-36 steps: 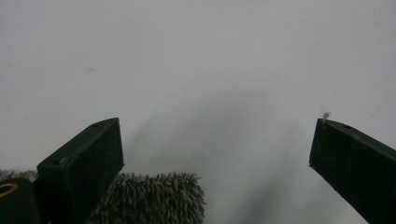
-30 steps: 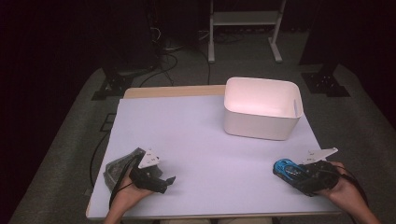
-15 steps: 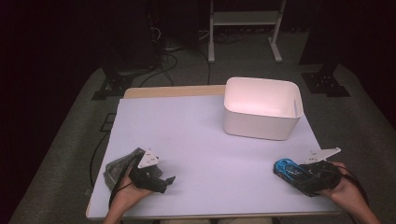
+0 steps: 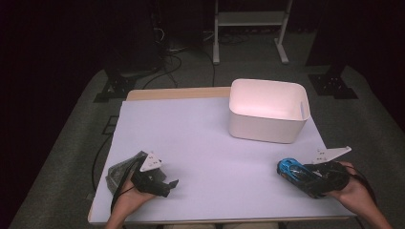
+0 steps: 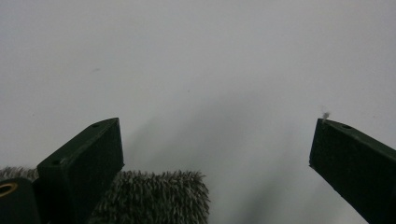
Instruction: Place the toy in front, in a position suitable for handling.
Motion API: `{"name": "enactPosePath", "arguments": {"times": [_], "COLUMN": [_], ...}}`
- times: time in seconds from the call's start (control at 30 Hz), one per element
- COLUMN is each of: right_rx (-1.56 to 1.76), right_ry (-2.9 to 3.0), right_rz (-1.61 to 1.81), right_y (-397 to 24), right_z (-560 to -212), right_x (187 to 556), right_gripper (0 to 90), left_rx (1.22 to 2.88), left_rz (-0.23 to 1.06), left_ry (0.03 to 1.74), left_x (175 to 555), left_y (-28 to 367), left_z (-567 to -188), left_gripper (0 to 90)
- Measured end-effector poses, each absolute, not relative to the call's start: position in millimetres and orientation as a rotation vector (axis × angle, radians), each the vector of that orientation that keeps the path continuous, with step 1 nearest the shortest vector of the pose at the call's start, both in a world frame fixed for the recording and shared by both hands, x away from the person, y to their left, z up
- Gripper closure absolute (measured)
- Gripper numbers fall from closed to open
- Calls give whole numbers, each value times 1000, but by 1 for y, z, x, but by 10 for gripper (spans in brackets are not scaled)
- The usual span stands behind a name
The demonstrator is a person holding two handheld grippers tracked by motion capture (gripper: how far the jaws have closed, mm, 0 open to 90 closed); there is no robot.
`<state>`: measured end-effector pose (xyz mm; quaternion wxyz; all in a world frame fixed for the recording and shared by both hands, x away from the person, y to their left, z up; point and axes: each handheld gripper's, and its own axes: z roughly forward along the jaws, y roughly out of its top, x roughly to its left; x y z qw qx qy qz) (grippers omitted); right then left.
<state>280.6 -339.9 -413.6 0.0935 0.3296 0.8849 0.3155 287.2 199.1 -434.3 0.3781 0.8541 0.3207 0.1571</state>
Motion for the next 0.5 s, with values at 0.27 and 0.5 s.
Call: {"name": "enactPosePath", "arguments": {"times": [0.27,0.5], "right_rx": [797,585], "right_ry": [2668,2748], "right_rz": [1015,1054], "right_y": [-301,-246], "right_z": [-373,-349], "right_x": [282,286], "right_gripper": [268,268], "left_rx": [2182,2172], "left_rz": [403,407], "left_ry": [820,824], "left_x": [287,287], "left_y": [200,204], "left_z": [-433,-431], "left_gripper": [24,25]}}
